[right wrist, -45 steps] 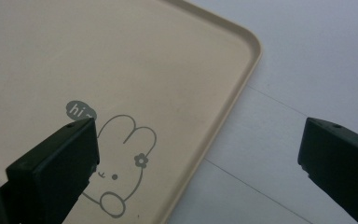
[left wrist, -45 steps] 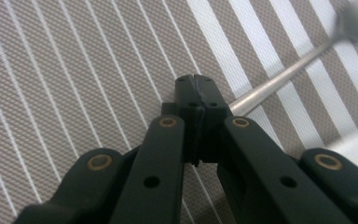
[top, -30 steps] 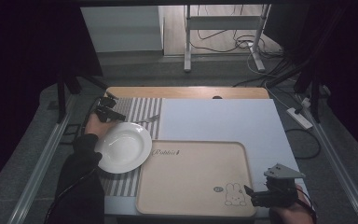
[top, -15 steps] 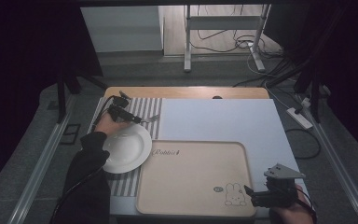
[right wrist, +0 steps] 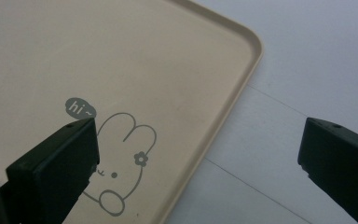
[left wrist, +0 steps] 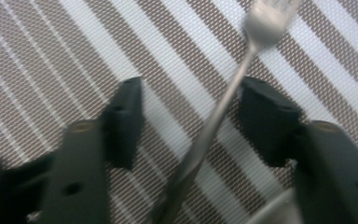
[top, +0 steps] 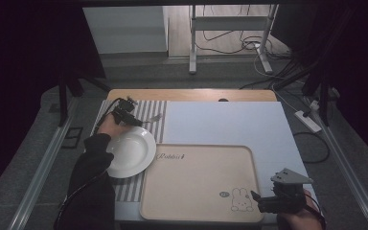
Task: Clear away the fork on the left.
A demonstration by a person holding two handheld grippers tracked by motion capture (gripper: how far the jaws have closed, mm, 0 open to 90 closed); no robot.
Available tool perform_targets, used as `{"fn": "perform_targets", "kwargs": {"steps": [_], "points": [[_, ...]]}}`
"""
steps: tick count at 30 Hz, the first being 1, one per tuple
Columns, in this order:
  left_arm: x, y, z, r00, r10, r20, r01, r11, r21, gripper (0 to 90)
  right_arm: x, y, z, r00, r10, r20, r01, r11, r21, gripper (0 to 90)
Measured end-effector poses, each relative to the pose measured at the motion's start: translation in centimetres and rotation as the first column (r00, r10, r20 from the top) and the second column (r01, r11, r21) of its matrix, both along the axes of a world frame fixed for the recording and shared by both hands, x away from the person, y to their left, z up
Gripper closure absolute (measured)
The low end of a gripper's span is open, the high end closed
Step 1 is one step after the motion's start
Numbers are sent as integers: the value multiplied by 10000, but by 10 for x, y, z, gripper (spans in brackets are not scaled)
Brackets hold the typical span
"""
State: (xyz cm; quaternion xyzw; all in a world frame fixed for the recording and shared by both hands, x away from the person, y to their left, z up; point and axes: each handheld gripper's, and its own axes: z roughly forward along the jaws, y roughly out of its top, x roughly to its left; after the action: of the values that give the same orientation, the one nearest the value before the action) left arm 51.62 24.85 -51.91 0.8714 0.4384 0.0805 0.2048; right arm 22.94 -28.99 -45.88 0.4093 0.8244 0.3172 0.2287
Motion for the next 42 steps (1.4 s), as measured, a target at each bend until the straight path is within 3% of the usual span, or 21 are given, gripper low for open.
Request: {"fn": "perform_targets", "kwargs": {"steps": [4, 10, 17, 24, 33, 42], "points": [[-4, 14, 0, 9998, -182, 3, 182, 9997, -158, 748, 0, 0, 0, 10000, 36, -15, -37, 10000, -28, 0], [-8, 19, -1, 9980, -619, 119, 622, 9978, -229, 832, 0, 1, -1, 10000, 84, -24, -84, 9999, -116, 0], [-8, 25, 1, 9984, -551, 153, 556, 9979, -341, 837, 0, 0, 0, 10000, -16, -13, 16, 10000, -20, 0], [-12, 42, 19, 9987, -296, 419, 286, 9993, 238, 837, 0, 0, 0, 10000, -49, -4, 49, 10000, -14, 0], [-23, 57, 34, 9996, -20, 298, 35, 9987, -515, 836, 0, 0, 0, 10000, -72, 2, 72, 10000, -8, 0], [-37, 47, 41, 9999, -156, -14, 153, 9932, -1155, 836, 0, 0, 0, 10000, -68, -6, 68, 10000, -9, 0]]}}
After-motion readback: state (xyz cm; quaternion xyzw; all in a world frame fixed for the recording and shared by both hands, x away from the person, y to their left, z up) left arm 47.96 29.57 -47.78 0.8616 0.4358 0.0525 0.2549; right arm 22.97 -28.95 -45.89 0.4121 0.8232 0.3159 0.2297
